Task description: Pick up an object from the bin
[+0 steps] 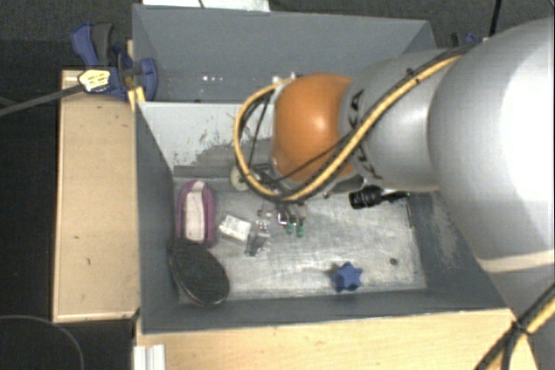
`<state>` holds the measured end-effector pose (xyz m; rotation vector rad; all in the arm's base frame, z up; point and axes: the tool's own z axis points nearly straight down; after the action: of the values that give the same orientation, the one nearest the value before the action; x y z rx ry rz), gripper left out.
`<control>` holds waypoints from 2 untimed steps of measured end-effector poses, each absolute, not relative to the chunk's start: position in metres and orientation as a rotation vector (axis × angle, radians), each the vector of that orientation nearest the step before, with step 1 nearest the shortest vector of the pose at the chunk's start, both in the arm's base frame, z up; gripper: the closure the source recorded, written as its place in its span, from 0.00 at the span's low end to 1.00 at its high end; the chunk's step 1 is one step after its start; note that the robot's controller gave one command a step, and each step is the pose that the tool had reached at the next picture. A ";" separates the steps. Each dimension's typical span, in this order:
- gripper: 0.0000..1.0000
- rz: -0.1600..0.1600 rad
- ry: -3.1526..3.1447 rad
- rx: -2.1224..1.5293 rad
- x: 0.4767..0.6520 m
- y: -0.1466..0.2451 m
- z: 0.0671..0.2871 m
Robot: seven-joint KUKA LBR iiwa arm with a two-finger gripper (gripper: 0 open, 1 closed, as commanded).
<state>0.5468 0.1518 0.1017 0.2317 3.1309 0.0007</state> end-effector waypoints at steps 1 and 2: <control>0.00 0.001 3.114 0.410 0.527 0.162 0.100; 0.00 0.000 3.080 0.626 0.522 0.156 0.070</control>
Offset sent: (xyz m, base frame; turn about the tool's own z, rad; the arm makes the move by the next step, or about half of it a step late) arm -0.0199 0.0099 -0.0017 0.1152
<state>0.5218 0.1556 0.0702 0.6262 3.0797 -0.0001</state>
